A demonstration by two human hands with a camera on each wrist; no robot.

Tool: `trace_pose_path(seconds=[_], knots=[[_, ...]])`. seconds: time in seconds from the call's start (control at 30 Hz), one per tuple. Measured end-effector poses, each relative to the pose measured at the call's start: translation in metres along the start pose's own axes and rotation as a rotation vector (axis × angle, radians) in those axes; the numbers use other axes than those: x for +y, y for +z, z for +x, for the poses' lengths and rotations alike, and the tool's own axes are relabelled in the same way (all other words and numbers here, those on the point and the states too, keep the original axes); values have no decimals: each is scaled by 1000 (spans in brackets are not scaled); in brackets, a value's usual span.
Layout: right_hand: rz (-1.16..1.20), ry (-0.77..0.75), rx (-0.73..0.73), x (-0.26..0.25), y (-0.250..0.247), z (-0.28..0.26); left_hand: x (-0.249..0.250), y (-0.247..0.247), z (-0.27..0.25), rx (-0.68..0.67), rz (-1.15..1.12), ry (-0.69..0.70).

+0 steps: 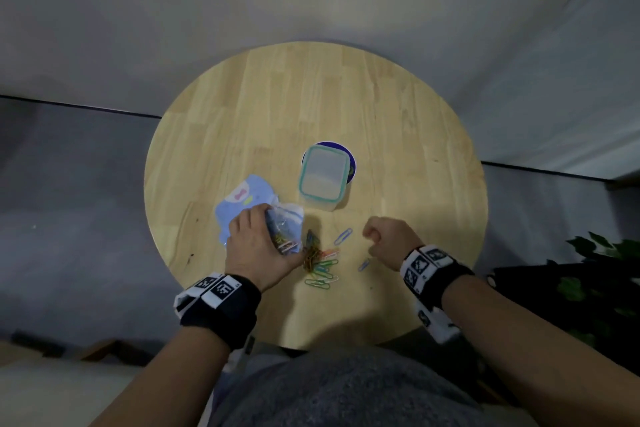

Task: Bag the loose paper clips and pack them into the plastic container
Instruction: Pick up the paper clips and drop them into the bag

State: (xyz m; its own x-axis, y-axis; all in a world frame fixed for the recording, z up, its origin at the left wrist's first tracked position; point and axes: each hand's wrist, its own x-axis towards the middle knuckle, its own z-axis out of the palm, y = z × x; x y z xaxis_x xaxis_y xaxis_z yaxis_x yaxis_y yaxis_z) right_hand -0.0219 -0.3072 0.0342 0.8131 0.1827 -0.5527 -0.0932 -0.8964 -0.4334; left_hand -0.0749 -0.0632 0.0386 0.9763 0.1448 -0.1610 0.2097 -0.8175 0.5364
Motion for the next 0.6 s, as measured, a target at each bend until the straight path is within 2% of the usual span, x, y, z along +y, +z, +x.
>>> trace_pose_path(seconds=[0.07,0.17,0.4,0.53,0.6], knots=[[-153,-10,-113,13,19,2,-6,2,-5,-27,35,-20],[-191,-50,-139,17,40,4,-11,4,-10,-39,59,-37],[-97,-108,-8,-1,55,22,-18,0,-13,-47,86,-40],[50,-149,152,-9,57,31,-20,-2,-14,-52,84,-33],[-33,-175,71,-6,56,31,-22,-2,-14,-50,85,-34]])
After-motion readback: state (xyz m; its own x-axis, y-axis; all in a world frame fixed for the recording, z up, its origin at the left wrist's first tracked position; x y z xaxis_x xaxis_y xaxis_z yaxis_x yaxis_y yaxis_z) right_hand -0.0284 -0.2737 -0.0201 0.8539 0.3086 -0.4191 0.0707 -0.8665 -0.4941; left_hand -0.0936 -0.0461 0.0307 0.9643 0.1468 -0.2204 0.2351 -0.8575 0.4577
